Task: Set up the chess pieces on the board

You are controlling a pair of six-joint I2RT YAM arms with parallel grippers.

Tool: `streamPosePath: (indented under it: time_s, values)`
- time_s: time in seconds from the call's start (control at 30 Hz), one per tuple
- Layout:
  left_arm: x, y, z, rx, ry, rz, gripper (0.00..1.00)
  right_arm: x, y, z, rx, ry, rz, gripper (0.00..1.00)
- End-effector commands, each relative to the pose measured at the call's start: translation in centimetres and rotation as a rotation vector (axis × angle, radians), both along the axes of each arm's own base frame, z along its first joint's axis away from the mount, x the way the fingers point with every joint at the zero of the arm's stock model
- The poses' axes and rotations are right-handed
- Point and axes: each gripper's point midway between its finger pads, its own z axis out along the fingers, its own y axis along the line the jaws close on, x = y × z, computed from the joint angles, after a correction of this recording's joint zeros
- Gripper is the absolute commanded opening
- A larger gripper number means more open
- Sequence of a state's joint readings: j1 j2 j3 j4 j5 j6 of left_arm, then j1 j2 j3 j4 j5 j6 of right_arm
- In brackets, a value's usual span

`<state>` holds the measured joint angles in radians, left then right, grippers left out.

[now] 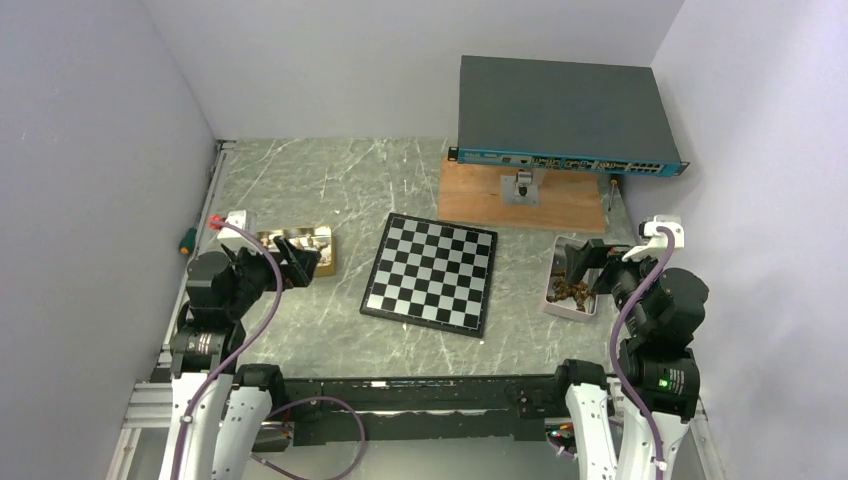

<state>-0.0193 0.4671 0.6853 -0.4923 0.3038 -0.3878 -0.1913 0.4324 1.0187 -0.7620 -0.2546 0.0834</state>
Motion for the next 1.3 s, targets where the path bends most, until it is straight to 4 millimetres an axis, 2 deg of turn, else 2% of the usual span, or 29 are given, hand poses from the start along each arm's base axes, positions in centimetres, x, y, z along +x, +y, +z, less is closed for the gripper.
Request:
streamPosePath:
  time_s: [0.0,0.17,0.37,0.47,0.63,0.77,0.9,1.03,1.17,1.27]
  values:
    - [0.0,-1.2,2.7,-0.019,-0.064,-0.075,0.99,0.8,-0.1,0.5,-0.005,-0.008,0.006,1.00]
    - [0.2,-1.5,2.1,0.003,-0.012,-0.110,0.99,2.1,2.0,-1.0,-0.012,0.095,0.169,1.00]
    - [0.8,-1.7,0.6,0.025,0.054,-0.127,0.99,1.4,6.9,-2.7,-0.143,0.125,0.637,1.00]
    - [1.3,-1.4,-0.4,0.074,0.089,-0.098,0.99,0.3,9.2,-4.6,-0.126,0.198,0.850,1.00]
    - [2.8,-0.6,-2.5,0.256,0.180,-0.006,0.99,-1.6,13.4,-9.3,-0.136,0.287,1.118,1.00]
    - [4.6,0.7,-4.5,0.351,0.245,0.065,0.97,-2.5,13.3,-10.8,-0.240,0.209,1.172,1.00]
    - [7.2,1.5,-5.0,0.414,0.257,0.122,0.86,-2.3,14.1,-12.5,-0.226,0.197,1.259,1.00]
    - [9.5,2.3,-6.1,0.487,0.284,0.129,0.72,-2.1,15.3,-12.7,-0.163,0.185,1.377,1.00]
    - [11.5,3.4,-7.4,0.400,0.323,0.086,0.57,-1.6,14.9,-13.4,-0.193,0.216,1.359,1.00]
    - [12.9,4.3,-8.0,0.406,0.343,0.073,0.56,-1.6,14.7,-13.6,-0.202,0.228,1.346,1.00]
